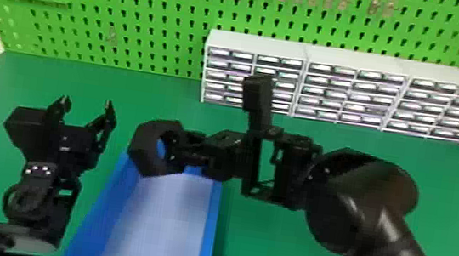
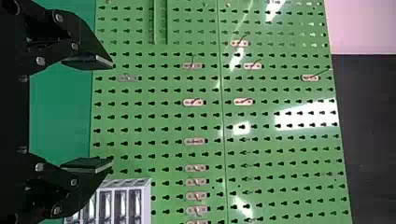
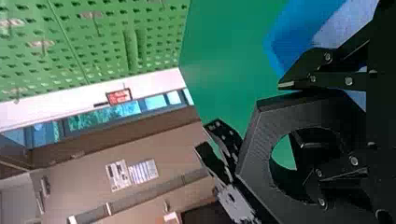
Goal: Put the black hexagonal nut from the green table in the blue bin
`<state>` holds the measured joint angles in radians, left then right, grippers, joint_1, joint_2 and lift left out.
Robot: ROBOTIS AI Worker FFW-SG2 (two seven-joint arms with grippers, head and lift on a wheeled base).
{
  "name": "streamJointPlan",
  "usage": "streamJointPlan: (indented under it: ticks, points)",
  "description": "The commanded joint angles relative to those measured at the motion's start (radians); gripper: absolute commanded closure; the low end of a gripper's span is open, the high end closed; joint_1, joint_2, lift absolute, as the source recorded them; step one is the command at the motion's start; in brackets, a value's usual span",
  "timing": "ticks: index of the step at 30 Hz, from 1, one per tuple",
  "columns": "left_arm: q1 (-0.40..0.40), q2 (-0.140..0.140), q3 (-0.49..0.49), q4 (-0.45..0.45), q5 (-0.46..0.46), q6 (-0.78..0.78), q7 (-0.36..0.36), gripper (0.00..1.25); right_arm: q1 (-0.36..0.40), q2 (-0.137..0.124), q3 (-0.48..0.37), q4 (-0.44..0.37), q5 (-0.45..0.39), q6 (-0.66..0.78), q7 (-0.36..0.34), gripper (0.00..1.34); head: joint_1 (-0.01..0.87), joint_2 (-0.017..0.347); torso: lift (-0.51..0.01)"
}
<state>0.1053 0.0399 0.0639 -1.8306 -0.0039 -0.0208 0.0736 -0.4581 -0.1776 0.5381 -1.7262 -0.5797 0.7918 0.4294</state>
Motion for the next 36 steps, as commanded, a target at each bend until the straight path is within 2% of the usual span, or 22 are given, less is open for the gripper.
streamJointPlan:
  ticks: [1, 14, 15, 19, 23, 27, 36]
  points:
    - [-0.001, 0.0, 0.002, 0.001, -0.001, -0.001, 0.0, 0.5, -0.016, -0.006, 0.054, 0.02, -0.034, -0.005, -0.009, 0.92, 0.657, 0.057, -0.095]
    - [0.001, 0.002, 0.008, 0.001, -0.001, -0.004, 0.0, 0.5, -0.039, -0.014, 0.12, 0.046, -0.088, -0.003, -0.017, 0.9, 0.657, 0.057, -0.095]
    - [0.001, 0.002, 0.01, -0.001, -0.001, -0.004, 0.0, 0.5, -0.04, -0.014, 0.125, 0.051, -0.094, 0.001, -0.017, 0.84, 0.657, 0.057, -0.095]
    - [0.001, 0.002, 0.01, 0.001, -0.001, -0.004, 0.0, 0.5, -0.044, -0.014, 0.131, 0.053, -0.1, 0.001, -0.017, 0.43, 0.657, 0.057, -0.095]
    - [0.001, 0.002, 0.01, 0.001, -0.001, -0.004, 0.0, 0.5, -0.045, -0.014, 0.125, 0.053, -0.098, 0.009, -0.017, 0.2, 0.657, 0.057, -0.095]
    - [0.001, 0.002, 0.01, 0.001, -0.001, -0.004, 0.0, 0.5, -0.042, -0.016, 0.115, 0.051, -0.095, 0.014, -0.017, 0.12, 0.657, 0.057, -0.095]
    - [0.001, 0.003, 0.007, 0.001, -0.001, -0.004, 0.0, 0.5, -0.03, -0.016, 0.06, 0.051, -0.069, 0.026, -0.017, 0.12, 0.657, 0.057, -0.095]
